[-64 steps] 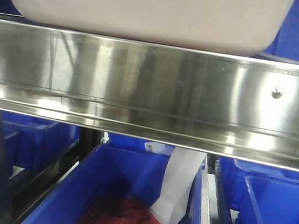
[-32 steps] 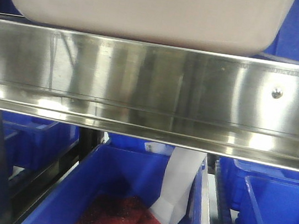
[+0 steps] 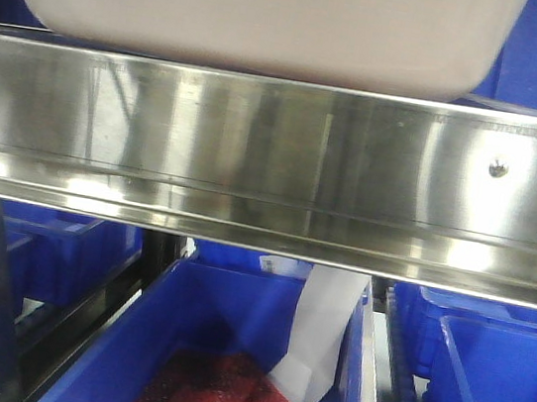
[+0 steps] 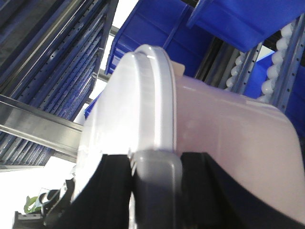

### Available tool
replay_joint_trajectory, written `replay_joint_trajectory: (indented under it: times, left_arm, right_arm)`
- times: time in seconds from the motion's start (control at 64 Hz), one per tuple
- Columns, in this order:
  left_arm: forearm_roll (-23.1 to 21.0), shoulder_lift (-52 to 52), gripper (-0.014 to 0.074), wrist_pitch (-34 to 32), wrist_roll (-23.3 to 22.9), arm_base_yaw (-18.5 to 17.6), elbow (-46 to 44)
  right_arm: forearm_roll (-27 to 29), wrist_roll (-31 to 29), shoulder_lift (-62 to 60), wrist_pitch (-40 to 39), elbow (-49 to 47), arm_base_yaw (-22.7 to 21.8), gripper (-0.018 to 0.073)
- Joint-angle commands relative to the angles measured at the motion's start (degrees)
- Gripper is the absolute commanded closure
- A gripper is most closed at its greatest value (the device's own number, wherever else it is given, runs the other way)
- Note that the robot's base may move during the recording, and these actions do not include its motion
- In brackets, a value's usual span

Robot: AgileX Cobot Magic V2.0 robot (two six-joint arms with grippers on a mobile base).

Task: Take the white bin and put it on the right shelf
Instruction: 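Position the held bin above the steel shelf edge with both grippers, then push the bin onto the roller shelf and open both grippers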

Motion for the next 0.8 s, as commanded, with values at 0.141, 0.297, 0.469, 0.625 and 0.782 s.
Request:
replay_joint_trajectory:
  times: [0.141, 0.297, 0.469, 0.625, 0.782]
  left_arm:
    - [-5.27, 5.49, 0.0722, 10.12, 0.79, -2.23, -7.96]
    - [-5.02, 9.74, 0.0721, 11.46, 0.79, -2.23, -10.23]
    - [-1.58, 11.82, 0.0691, 11.98, 0.79, -2.23, -11.28]
    - [2.3, 11.94, 0.0449, 12.49, 0.79, -2.23, -11.92]
    - [4.79, 11.94, 0.0121, 13.5, 0.79, -2.23, -14.42]
  right_arm:
    - [4.89, -0.56, 4.02, 9.96, -6.67, 1.53, 0.049]
    - [4.89, -0.61, 7.54, 10.44, -7.77, 1.53, 0.0489]
    - [4.89, -1.8, 9.9, 11.95, -7.77, 1.53, 0.0373]
    - [4.83, -5.04, 10.15, 12.55, -7.77, 1.53, 0.0041]
    - [3.95, -7.97, 10.15, 12.07, -8.19, 1.53, -0.007]
